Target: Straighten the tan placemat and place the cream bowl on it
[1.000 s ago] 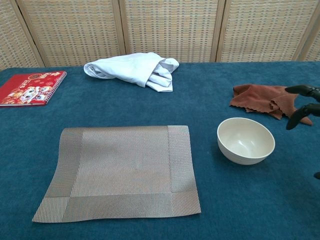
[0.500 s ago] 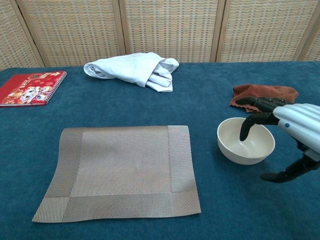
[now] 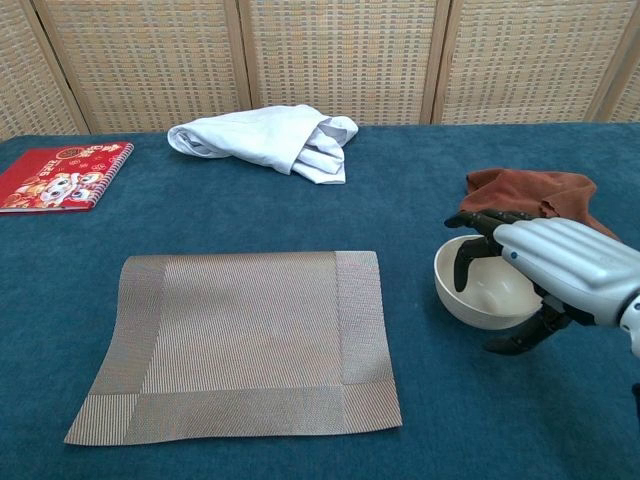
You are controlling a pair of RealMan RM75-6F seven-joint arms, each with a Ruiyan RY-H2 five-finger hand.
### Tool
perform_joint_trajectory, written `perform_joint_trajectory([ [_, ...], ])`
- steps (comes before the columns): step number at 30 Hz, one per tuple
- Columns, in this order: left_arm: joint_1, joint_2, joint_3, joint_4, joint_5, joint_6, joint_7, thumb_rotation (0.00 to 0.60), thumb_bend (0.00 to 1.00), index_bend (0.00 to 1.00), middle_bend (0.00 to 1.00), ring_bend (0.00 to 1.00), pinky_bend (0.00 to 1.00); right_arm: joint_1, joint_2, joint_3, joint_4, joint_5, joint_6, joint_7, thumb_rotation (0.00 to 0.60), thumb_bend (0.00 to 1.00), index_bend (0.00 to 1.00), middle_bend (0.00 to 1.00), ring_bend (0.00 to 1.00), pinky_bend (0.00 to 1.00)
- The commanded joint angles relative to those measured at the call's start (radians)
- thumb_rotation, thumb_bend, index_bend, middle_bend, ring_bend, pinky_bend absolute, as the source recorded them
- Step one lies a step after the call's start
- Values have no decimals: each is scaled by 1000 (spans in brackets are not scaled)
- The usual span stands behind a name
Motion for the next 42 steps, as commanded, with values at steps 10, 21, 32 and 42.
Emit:
perform_joint_trajectory([
  [10,-2,-6,5,0,5,-1,10,600,52,0,0,0,0,15,-43,-11,79,24,2,33,600,465,551,193,0,138],
  [21,-6,-10,8,0,5,-7,16,600,52,0,0,0,0,-6,-29,-33,75,-16,88,56,600,594,694,291,11,148],
  [32,-5,-12,10,-2,6,-5,25,600,52,0,0,0,0,-15,45,-5,92,13,116,43,600,594,702,297,17,148],
  [42,-13,-21,14,-4,7,-17,44,600,52,0,0,0,0,-37,140,114,177,227,83,65,600,583,703,296,22,148],
])
